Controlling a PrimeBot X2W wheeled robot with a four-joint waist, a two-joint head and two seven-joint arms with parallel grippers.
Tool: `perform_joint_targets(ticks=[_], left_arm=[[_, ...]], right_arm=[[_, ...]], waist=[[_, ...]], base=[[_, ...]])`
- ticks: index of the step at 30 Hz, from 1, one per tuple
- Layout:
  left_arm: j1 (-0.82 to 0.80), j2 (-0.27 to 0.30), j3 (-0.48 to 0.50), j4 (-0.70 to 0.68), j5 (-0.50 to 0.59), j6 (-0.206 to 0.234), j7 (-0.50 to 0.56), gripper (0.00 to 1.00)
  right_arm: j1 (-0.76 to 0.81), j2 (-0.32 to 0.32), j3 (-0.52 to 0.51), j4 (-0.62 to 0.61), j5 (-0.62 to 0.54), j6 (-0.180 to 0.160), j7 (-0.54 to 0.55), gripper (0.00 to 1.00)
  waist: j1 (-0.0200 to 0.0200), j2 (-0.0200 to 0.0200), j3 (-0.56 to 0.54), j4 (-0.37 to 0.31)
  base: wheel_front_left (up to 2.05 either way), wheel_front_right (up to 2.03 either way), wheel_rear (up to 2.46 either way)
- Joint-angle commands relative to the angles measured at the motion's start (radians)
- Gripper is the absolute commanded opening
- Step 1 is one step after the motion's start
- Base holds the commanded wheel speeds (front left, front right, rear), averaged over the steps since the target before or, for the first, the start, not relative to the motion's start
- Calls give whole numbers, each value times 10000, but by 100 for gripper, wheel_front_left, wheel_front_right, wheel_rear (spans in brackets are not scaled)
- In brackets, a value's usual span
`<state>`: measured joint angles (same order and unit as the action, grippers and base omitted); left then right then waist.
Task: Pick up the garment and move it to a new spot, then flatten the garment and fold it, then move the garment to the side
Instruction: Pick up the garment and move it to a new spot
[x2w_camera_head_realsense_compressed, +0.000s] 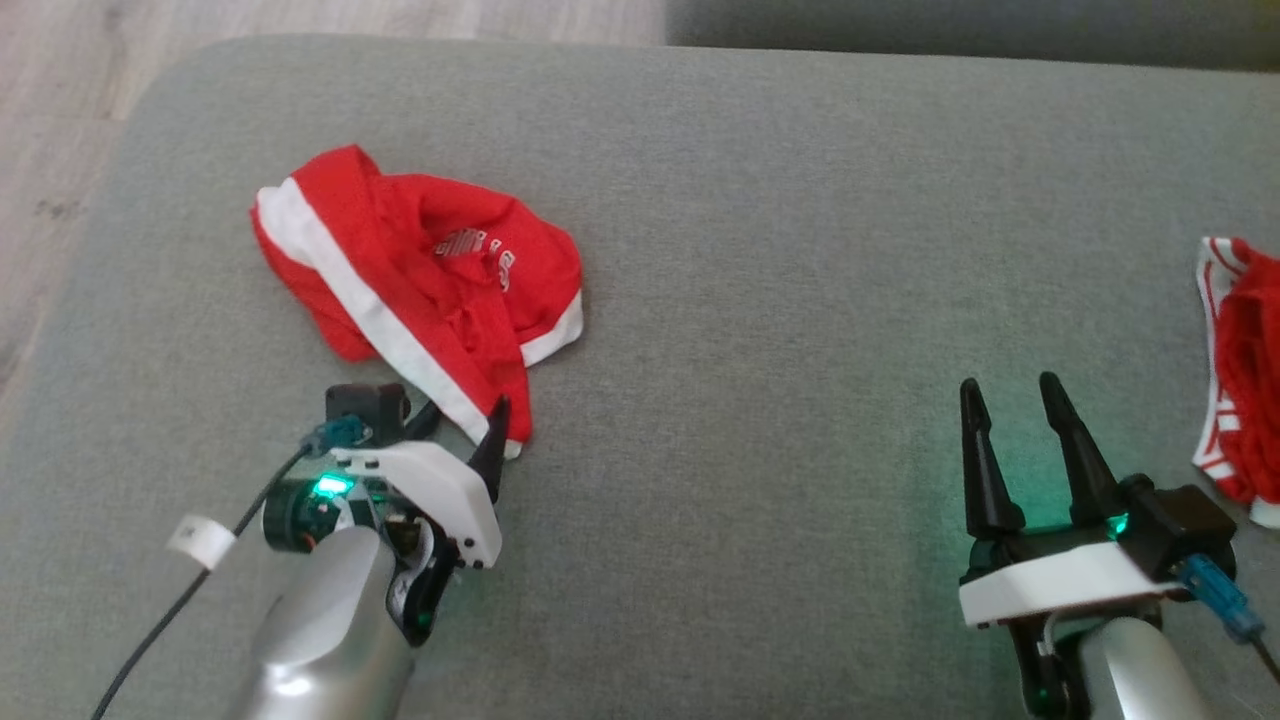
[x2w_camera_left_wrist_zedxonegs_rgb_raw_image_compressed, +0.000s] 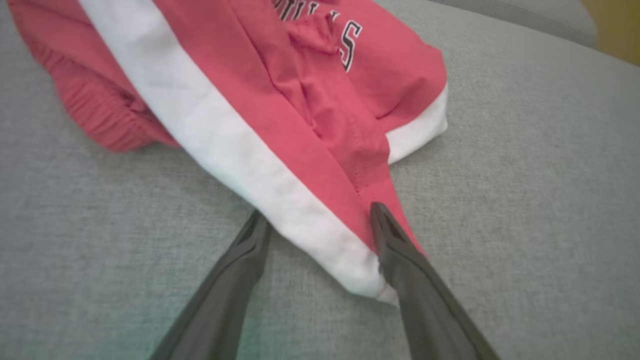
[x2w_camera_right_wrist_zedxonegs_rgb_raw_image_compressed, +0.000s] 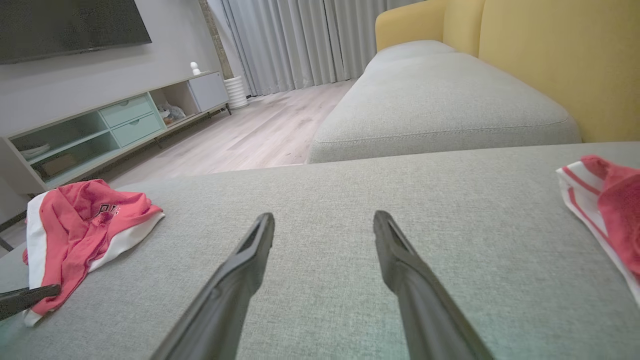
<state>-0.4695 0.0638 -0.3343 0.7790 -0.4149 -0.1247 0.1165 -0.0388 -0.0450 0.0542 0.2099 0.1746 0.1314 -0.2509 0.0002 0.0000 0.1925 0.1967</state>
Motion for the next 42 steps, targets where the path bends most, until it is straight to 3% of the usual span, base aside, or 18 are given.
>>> perform_joint_targets(ticks=[1, 2, 3, 4, 5, 15, 22, 26, 32, 39, 40, 41, 42], left_arm=[[-422, 225, 97, -17, -165, -52, 128, 100], [-448, 228, 24, 32, -244, -53, 142, 100], [-478, 232, -54, 30, -332, -55, 82, 64], [-478, 232, -54, 30, -332, -55, 82, 64], [-503, 240, -106, 4, -439, -55, -30, 0], [-673, 284, -711, -1181, -1414, -58, -1880, 0], [-1056, -83, -1443, -2222, -1624, 16, -2734, 0], [-1433, -128, -2280, -2828, -2171, 415, -3035, 0], [-2210, -132, -4047, -3741, -3216, 1519, -3530, 0], [-2859, -134, -5963, -4281, -4104, 2380, -3754, 1], [-2945, -134, -6244, -4334, -4169, 2455, -3763, 37], [-3030, -134, -6533, -4368, -4197, 2519, -3769, 100], [-3087, -134, -6849, -4387, -4250, 2529, -3773, 100]], right_arm=[[-406, -53, 274, -317, -37, -7, -109, 100], [-429, -53, 294, -303, -23, -7, -109, 100], [-450, -53, 320, -290, -8, -7, -109, 100], [-450, -53, 320, -290, -8, -7, -109, 100], [-469, -53, 345, -278, 9, -7, -109, 100], [-549, -53, 522, -163, 204, -7, -109, 100], [-492, -53, 611, -109, 462, -7, -109, 100], [-496, -53, 782, -67, 542, -7, -109, 100], [-531, -53, 934, -102, 684, -7, -109, 100], [-693, -53, 1128, -155, 838, -7, -109, 100], [-715, -53, 1142, -161, 854, -7, -109, 100], [-740, -53, 1155, -170, 871, -7, -109, 100], [-760, -53, 1157, -180, 886, -7, -109, 100]], waist=[[-2, 0, 100, -154], [-2, 0, 92, -183], [-2, 0, 73, -216], [-2, 0, 73, -216], [-2, 0, 46, -247], [-2, 0, -522, -897], [-2, 0, -832, -1973], [-2, 0, -796, -2686], [-2, 0, -592, -3645], [-2, 0, -257, -4343], [-2, 0, -206, -4395], [-2, 0, -158, -4432], [-2, 0, -116, -4453]], base=[[0, 0, 0], [0, 0, 0], [0, 0, 0], [0, 0, 0], [0, 0, 0], [0, 0, 0], [0, 0, 0], [0, 0, 0], [0, 0, 0], [0, 0, 0], [0, 0, 0], [0, 0, 0], [0, 0, 0]])
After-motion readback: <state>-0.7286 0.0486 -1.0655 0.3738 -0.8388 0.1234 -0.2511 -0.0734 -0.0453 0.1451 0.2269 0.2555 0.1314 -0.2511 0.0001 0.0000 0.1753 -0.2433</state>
